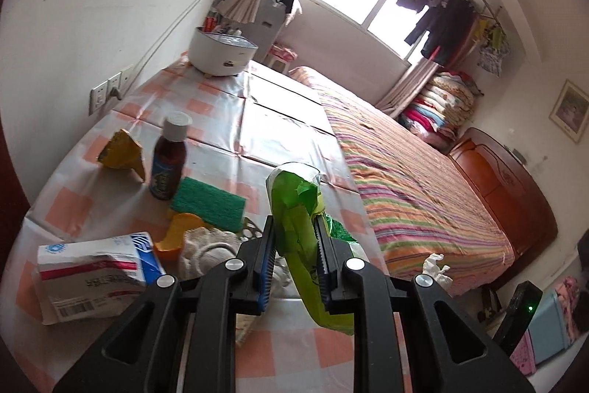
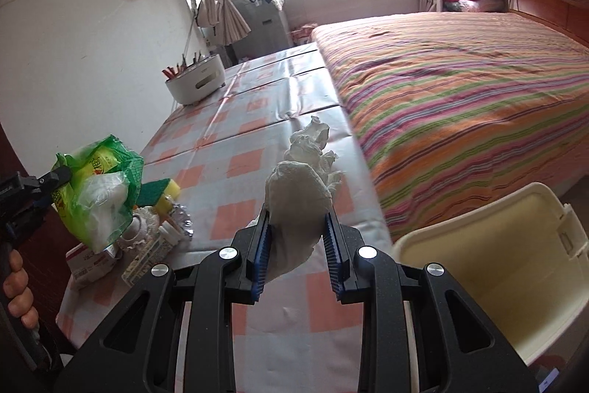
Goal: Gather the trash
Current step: 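Drop the tissue from the right gripper into the bin while the left drops the green bag in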
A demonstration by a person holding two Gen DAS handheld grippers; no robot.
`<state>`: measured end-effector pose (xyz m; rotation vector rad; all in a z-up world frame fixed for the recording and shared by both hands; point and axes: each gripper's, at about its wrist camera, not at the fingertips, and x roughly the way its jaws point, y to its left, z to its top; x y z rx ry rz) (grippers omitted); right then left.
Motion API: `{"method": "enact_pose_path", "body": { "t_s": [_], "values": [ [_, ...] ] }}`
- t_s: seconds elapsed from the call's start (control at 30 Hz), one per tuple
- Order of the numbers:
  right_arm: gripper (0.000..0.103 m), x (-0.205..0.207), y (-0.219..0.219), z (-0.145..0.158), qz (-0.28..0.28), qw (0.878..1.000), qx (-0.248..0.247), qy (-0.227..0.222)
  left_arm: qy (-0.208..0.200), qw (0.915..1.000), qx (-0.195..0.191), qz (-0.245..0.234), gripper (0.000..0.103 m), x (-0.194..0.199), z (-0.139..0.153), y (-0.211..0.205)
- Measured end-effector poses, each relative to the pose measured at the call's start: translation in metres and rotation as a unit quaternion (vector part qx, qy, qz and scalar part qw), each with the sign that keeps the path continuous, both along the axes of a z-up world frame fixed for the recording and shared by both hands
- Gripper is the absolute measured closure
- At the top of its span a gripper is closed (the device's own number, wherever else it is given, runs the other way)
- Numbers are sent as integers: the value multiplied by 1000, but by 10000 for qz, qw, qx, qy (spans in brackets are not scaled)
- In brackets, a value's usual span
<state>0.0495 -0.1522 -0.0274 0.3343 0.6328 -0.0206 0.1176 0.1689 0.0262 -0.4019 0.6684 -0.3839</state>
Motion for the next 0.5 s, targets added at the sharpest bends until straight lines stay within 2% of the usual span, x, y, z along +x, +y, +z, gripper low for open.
{"method": "enact_pose_path", "body": {
  "t_s": [0.27, 0.5],
  "values": [
    [77, -28, -63, -13, -768, 9967, -148, 198, 0, 9970, 94, -772, 84, -17, -1, -75],
    [76, -35, -98, -30, -1201, 9911, -62, 576, -46, 9893, 310, -1427, 84, -34, -6, -144]
  ]
}}
